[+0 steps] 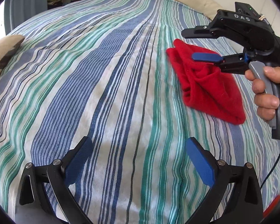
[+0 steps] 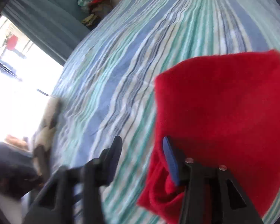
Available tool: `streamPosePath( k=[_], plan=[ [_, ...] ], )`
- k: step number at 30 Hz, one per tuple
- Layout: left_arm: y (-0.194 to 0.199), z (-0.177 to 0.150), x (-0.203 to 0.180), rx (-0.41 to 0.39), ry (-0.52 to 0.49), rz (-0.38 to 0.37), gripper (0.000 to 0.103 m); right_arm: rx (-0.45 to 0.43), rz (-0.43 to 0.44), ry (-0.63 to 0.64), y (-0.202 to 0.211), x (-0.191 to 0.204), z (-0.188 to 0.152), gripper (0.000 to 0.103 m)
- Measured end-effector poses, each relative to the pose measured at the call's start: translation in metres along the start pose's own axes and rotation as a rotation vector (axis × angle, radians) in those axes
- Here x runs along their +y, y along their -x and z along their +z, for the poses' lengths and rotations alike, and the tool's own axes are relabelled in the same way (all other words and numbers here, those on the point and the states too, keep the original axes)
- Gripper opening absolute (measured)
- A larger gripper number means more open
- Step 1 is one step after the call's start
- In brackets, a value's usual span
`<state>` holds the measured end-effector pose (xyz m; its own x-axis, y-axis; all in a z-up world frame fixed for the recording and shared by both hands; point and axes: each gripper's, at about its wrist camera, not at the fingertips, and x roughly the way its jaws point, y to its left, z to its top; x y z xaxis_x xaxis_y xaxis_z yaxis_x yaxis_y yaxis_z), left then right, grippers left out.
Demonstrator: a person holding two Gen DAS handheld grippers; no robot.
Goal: Fold small clothes
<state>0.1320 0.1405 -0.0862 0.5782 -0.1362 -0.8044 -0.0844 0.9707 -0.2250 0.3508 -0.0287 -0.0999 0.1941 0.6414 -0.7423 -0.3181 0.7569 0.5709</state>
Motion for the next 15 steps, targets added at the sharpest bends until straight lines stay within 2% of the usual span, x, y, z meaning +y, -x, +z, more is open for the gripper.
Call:
streamPosePath(
  k=[2, 4, 7, 10, 12, 13, 14, 15],
  plan=[
    [0.0, 0.0, -0.001, -0.006, -0.007, 0.003, 0.101, -0.039, 0.067, 0.036, 0.022, 0.008, -0.006, 0.061],
    [-0.001, 0.0, -0.003, -0.01, -0.014, 0.012, 0.101, -0.083, 0.062, 0.094, 0.049, 0.011, -0.009, 0.072],
    [-0.001, -0.001, -0.004, -0.017, -0.021, 0.014, 0.101, -0.086, -0.153, 0.334, 0.072, 0.033, -0.024, 0.08],
    [-0.002, -0.003, -0.007, -0.017, -0.031, 0.016, 0.101, 0.023, -0.207, 0.549, 0.059, 0.045, -0.058, 0.08],
    [-0.005, -0.005, -0.009, -0.016, -0.045, 0.029, 0.101, 0.052, -0.29, 0.644, 0.04, 0.048, -0.074, 0.079],
    [-0.006, -0.006, -0.01, -0.016, -0.053, 0.037, 0.101, 0.055, -0.352, 0.668, 0.029, 0.044, -0.078, 0.068],
    [-0.006, -0.007, -0.011, -0.016, -0.061, 0.044, 0.101, 0.051, -0.388, 0.663, 0.019, 0.041, -0.078, 0.048],
    [-0.007, -0.008, -0.011, -0.016, -0.066, 0.049, 0.101, 0.051, -0.388, 0.636, 0.011, 0.037, -0.074, 0.006]
  ],
)
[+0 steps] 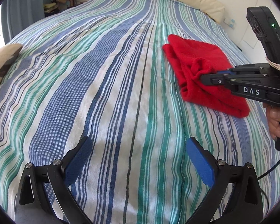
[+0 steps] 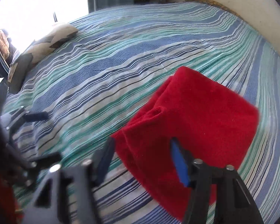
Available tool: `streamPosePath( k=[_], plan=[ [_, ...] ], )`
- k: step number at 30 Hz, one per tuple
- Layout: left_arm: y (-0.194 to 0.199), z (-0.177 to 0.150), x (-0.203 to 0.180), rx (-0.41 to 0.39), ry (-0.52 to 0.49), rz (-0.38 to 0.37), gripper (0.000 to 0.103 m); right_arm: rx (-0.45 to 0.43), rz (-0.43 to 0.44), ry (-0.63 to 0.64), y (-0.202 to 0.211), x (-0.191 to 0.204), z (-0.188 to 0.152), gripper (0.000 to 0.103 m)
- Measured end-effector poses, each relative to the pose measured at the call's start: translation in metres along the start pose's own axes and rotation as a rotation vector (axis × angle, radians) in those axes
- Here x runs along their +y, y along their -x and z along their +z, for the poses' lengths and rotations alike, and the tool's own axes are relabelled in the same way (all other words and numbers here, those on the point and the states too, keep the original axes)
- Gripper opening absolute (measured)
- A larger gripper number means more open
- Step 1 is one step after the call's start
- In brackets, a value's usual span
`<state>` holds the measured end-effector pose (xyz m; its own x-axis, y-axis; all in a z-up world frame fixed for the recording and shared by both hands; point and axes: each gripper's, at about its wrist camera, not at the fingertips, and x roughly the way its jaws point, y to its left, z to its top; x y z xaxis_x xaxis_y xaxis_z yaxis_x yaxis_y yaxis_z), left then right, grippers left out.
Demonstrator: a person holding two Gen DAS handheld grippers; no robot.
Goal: Fold small clothes
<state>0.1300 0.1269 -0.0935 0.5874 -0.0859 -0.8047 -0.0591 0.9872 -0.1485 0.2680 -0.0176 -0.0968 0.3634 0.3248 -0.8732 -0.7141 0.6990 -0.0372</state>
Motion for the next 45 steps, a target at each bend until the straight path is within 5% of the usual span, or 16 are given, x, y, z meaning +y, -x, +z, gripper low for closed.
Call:
streamPosePath(
  k=[4, 8, 12, 15, 19, 20, 22, 24, 28, 31, 33, 35, 39, 41, 45],
  plan=[
    [-0.002, -0.001, 0.0, 0.006, -0.009, 0.002, 0.101, 0.014, -0.013, 0.012, -0.027, 0.023, -0.008, 0.008],
    [-0.003, 0.0, 0.003, 0.012, 0.001, -0.001, 0.101, -0.006, -0.083, 0.035, -0.036, 0.038, -0.023, 0.022],
    [0.005, 0.004, 0.008, -0.011, 0.021, 0.001, 0.1, -0.114, 0.096, -0.087, 0.012, 0.024, -0.029, 0.056],
    [0.03, 0.014, 0.005, -0.089, 0.024, -0.02, 0.1, -0.243, 0.168, -0.188, 0.066, 0.006, -0.05, 0.056],
    [0.039, 0.052, -0.028, -0.142, -0.002, -0.095, 0.1, -0.274, 0.013, -0.345, 0.105, -0.042, -0.101, 0.053],
    [0.035, 0.063, -0.04, -0.144, -0.014, -0.099, 0.1, -0.249, -0.032, -0.355, 0.106, -0.052, -0.11, 0.048],
    [0.021, 0.083, -0.063, -0.142, -0.044, -0.093, 0.1, -0.217, -0.062, -0.381, 0.105, -0.069, -0.116, 0.02],
    [-0.002, 0.095, -0.079, -0.121, -0.073, -0.038, 0.088, -0.244, -0.045, -0.4, 0.107, -0.076, -0.112, 0.017],
    [-0.072, 0.09, -0.073, 0.055, -0.065, 0.064, 0.051, -0.251, -0.017, -0.397, 0.082, -0.075, -0.1, 0.016],
    [-0.08, 0.077, -0.066, 0.052, -0.084, 0.024, 0.057, -0.083, 0.014, -0.441, 0.015, -0.075, -0.115, 0.017],
    [-0.065, 0.08, -0.071, 0.043, -0.159, 0.045, 0.058, -0.101, -0.004, -0.43, 0.006, -0.072, -0.125, 0.016],
    [-0.042, 0.092, -0.068, 0.005, -0.146, 0.027, 0.058, -0.102, 0.025, -0.456, 0.018, -0.079, -0.119, 0.016],
    [-0.017, 0.122, -0.071, -0.086, -0.073, -0.069, 0.066, -0.24, 0.009, -0.467, 0.063, -0.107, -0.092, 0.016],
    [-0.031, 0.128, -0.082, -0.078, -0.098, -0.089, 0.066, -0.273, 0.007, -0.48, 0.07, -0.128, -0.067, 0.016],
    [-0.096, 0.114, -0.083, 0.046, -0.141, 0.019, 0.059, -0.28, -0.004, -0.511, 0.043, -0.17, -0.017, 0.016]
  ],
)
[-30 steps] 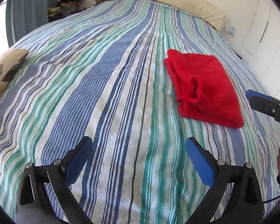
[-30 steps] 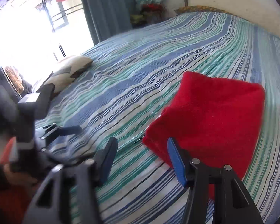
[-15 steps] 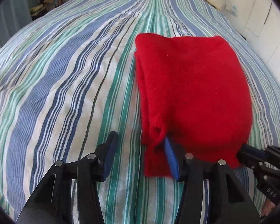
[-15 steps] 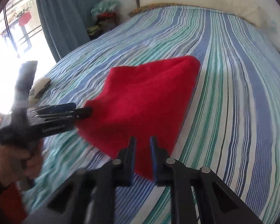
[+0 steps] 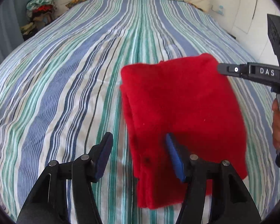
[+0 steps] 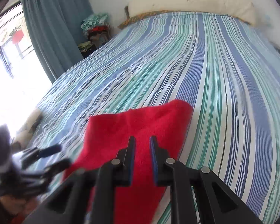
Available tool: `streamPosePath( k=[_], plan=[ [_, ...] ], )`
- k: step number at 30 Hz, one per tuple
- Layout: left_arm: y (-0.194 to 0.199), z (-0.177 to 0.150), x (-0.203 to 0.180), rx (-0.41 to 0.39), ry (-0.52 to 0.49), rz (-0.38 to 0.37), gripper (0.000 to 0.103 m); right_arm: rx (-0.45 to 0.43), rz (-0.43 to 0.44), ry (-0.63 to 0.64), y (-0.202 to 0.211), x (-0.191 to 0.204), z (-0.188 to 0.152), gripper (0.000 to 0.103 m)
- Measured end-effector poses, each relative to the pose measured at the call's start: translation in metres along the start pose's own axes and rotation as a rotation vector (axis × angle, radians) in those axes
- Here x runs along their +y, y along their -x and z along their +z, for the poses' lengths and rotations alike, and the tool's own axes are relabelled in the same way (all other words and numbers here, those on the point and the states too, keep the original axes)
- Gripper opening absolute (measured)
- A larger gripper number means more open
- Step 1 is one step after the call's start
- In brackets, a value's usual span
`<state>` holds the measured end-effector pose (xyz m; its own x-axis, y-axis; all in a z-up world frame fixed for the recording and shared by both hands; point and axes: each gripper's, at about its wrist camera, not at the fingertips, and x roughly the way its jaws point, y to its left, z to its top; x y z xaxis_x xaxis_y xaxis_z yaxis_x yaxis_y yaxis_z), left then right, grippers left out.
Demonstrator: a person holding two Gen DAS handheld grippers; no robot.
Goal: Fold small clothes
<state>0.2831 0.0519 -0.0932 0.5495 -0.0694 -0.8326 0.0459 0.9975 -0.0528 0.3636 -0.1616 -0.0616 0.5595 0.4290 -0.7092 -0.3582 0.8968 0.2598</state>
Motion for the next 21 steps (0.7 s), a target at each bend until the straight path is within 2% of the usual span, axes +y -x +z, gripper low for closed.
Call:
streamPosePath(
  k=[1, 2, 3, 4, 6, 8, 9, 11, 13, 14, 15, 16, 17, 18, 19, 20, 21],
  plan=[
    [-0.011, -0.007, 0.007, 0.013, 0.029, -0.023, 0.062, 0.034, -0.01, -0.028, -0.02, -0.008, 0.007, 0.016],
    [-0.011, -0.013, 0.012, -0.016, 0.052, -0.04, 0.065, 0.09, -0.023, -0.061, -0.043, -0.017, 0.006, 0.016],
    [-0.008, -0.014, 0.013, -0.03, 0.054, -0.033, 0.07, 0.174, -0.022, -0.102, -0.069, -0.028, 0.001, 0.016],
    [-0.004, -0.013, 0.014, -0.033, 0.049, -0.033, 0.071, 0.239, -0.011, -0.136, -0.091, -0.035, -0.008, 0.015],
    [0.009, -0.01, 0.017, -0.031, 0.06, -0.056, 0.071, 0.171, -0.02, -0.116, -0.089, -0.032, -0.012, 0.015],
    [0.029, -0.012, 0.025, -0.061, 0.092, -0.091, 0.07, 0.109, -0.046, -0.078, -0.068, -0.02, -0.012, 0.016],
    [0.039, -0.014, 0.028, -0.084, 0.103, -0.104, 0.074, 0.072, -0.047, -0.058, -0.052, -0.014, -0.013, 0.016],
    [0.046, -0.02, 0.03, -0.105, 0.11, -0.093, 0.079, 0.012, -0.027, -0.014, -0.018, 0.001, -0.022, 0.017],
    [0.028, -0.024, 0.025, -0.061, 0.092, -0.063, 0.08, -0.01, 0.012, 0.036, 0.01, 0.018, -0.041, 0.019],
    [0.015, -0.029, 0.023, -0.016, 0.075, -0.04, 0.08, -0.007, 0.025, 0.046, 0.017, 0.025, -0.054, 0.021],
    [0.005, -0.033, 0.021, 0.005, 0.06, -0.031, 0.081, 0.015, 0.037, 0.044, 0.016, 0.03, -0.071, 0.032],
    [0.008, -0.037, 0.02, -0.005, 0.049, -0.022, 0.081, 0.066, 0.036, 0.041, 0.007, 0.034, -0.089, 0.038],
    [0.018, -0.038, 0.017, -0.013, 0.043, -0.005, 0.081, 0.121, 0.015, 0.046, -0.004, 0.036, -0.109, 0.038],
    [0.032, -0.039, 0.016, -0.023, 0.042, 0.008, 0.08, 0.136, -0.016, 0.052, -0.005, 0.039, -0.121, 0.038],
    [0.046, -0.041, 0.016, -0.04, 0.041, 0.017, 0.082, 0.103, -0.04, 0.047, 0.004, 0.041, -0.125, 0.038],
    [0.06, -0.044, 0.016, -0.064, 0.04, 0.02, 0.084, 0.077, -0.046, 0.024, 0.019, 0.045, -0.126, 0.046],
    [0.073, -0.048, 0.016, -0.086, 0.042, 0.023, 0.09, 0.049, -0.038, -0.014, 0.035, 0.047, -0.127, 0.064]
  ],
)
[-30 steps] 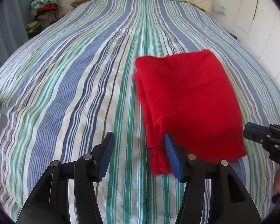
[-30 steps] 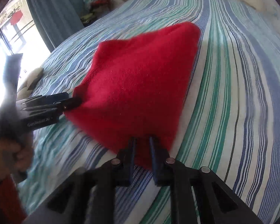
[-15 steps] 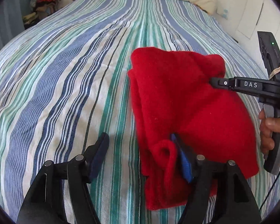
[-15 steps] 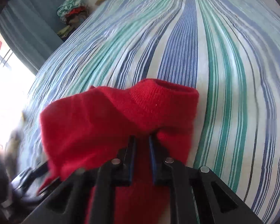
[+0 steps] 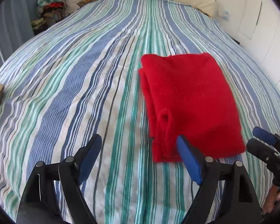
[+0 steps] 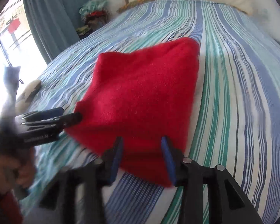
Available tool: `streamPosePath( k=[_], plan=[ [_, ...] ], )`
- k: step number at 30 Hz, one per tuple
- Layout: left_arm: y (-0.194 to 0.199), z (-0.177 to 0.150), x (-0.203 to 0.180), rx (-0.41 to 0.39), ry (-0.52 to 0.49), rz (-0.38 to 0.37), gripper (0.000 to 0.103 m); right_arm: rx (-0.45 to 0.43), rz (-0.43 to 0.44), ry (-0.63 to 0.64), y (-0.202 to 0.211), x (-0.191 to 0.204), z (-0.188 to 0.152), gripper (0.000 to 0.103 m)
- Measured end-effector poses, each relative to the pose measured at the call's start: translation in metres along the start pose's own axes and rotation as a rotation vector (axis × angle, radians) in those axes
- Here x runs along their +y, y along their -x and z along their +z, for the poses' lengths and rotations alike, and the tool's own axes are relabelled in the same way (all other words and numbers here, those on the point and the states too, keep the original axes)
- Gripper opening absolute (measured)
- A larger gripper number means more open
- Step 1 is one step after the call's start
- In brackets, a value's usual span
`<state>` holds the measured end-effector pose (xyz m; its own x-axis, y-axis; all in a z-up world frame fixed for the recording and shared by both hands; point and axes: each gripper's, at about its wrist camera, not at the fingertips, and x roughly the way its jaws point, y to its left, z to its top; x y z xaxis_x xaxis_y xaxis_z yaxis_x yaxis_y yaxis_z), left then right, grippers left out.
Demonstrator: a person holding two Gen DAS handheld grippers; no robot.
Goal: Fold small clothes
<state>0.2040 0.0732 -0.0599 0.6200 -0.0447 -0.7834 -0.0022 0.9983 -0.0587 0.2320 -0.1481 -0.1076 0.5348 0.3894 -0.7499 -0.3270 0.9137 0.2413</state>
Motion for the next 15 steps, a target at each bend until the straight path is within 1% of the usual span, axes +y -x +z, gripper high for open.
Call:
streamPosePath(
  k=[1, 3, 4, 9, 15],
  plan=[
    [0.011, -0.003, 0.001, -0.018, 0.006, 0.009, 0.094, -0.042, 0.006, -0.043, 0.019, 0.0, -0.004, 0.077],
    [0.022, -0.006, 0.001, -0.021, 0.002, 0.032, 0.094, -0.131, -0.004, -0.089, 0.054, 0.006, -0.015, 0.082],
    [0.024, -0.006, 0.001, -0.013, -0.006, 0.043, 0.094, -0.142, -0.013, -0.089, 0.063, 0.009, -0.02, 0.082],
    [0.039, -0.009, -0.007, -0.025, -0.051, 0.11, 0.094, -0.118, -0.028, -0.098, 0.084, 0.013, -0.04, 0.082],
    [0.052, -0.009, -0.015, -0.039, -0.081, 0.135, 0.094, -0.086, -0.039, -0.144, 0.095, 0.0, -0.058, 0.082]
  ],
)
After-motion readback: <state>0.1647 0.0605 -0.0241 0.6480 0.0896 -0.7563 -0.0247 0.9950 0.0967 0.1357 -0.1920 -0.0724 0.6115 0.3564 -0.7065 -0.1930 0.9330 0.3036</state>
